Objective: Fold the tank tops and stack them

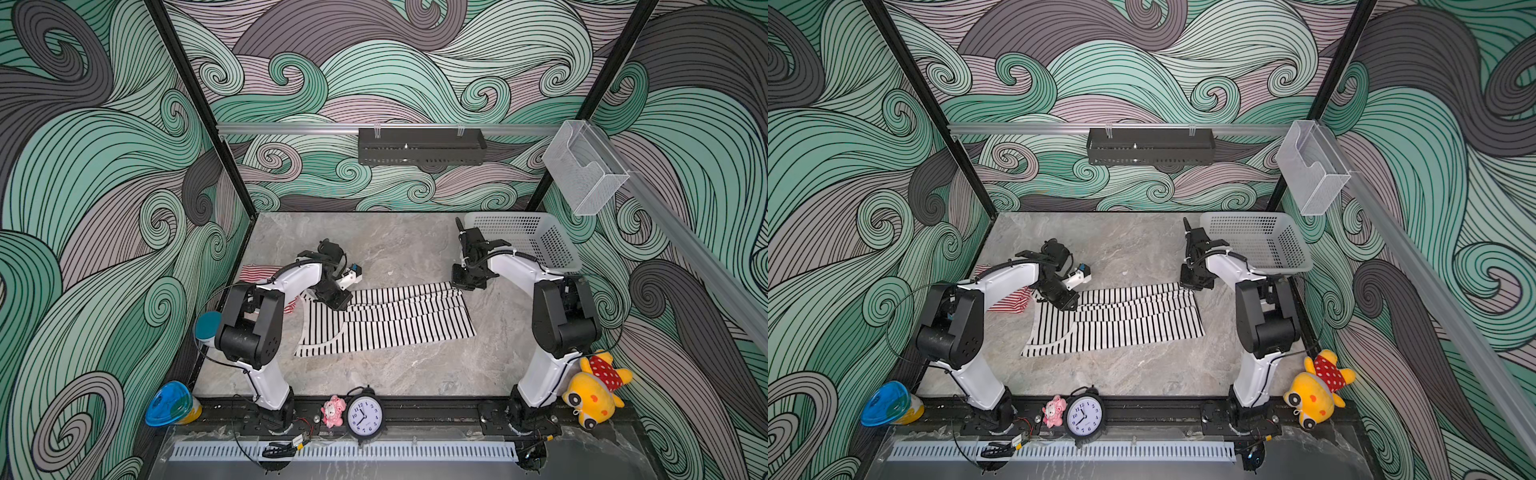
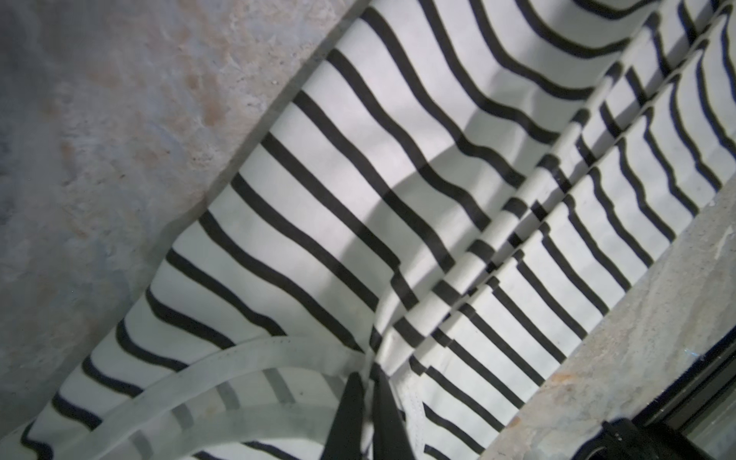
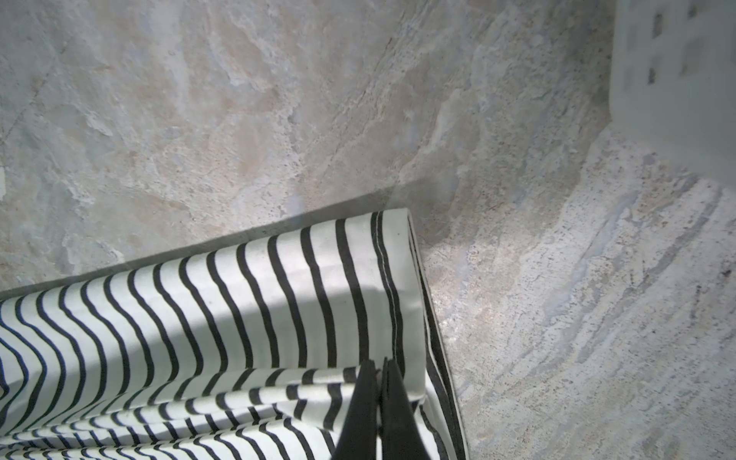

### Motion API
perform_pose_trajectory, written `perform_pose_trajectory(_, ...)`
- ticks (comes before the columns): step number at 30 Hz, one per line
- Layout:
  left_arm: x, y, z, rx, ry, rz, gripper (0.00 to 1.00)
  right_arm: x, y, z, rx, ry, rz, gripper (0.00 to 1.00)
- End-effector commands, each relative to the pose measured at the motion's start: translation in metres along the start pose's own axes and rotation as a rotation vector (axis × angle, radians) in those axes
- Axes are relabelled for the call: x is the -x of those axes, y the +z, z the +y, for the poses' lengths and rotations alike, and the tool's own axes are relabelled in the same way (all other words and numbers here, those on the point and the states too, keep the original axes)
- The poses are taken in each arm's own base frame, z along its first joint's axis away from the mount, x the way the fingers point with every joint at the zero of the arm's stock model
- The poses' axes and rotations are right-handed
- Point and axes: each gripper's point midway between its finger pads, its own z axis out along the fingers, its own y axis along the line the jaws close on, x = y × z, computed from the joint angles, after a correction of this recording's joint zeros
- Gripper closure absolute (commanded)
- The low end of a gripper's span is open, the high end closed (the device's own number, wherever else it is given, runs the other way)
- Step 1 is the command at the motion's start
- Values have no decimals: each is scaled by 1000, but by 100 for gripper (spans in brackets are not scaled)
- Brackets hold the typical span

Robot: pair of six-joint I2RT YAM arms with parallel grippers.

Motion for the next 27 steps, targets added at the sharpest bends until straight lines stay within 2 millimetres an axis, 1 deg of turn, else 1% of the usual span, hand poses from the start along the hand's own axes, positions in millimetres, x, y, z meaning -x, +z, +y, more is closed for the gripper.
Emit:
perform_pose_trajectory(1, -6, 2, -7, 14, 38, 34, 92, -3, 5, -4, -29, -6, 5, 99)
perform_pose_trajectory(3, -10, 5, -10, 17, 49, 57, 92, -4, 5, -4, -33, -8, 6, 95)
perform_pose_trajectory(7, -17, 10, -13, 18, 60, 97, 90, -9, 3, -5, -30, -4, 9, 78)
perform_pose_trajectory(10, -20, 7, -11, 39, 60, 105, 88, -11, -5, -2, -18, -4, -8, 68)
perform_pose_trajectory(12, -21, 2, -6, 74, 58, 101, 85, -11, -15, 1, -17, -8, -29, 65)
perform_pose_trajectory(15, -20, -7, -6, 97, 60, 87, 79, -8, -26, 12, -3, -24, -63, 64)
perform_pose_trajectory(18, -17, -18, -13, 76, 74, 58, 76, -8, -29, 27, 10, -48, -73, 65)
perform_pose_trajectory(20, -11, -23, -15, 69, 80, 28, 74, -9, -23, 37, 23, -59, -59, 68)
perform_pose_trajectory(22, -3, -23, -14, 72, 78, 6, 74, -11, -12, 43, 20, -69, -35, 72)
perform_pose_trajectory(24, 4, -17, -11, 66, 63, 17, 74, -13, -1, 45, 17, -69, -19, 77)
perform_pose_trajectory(27, 6, -1, -7, 65, 55, 70, 75, -17, 14, 42, -2, -66, 11, 82)
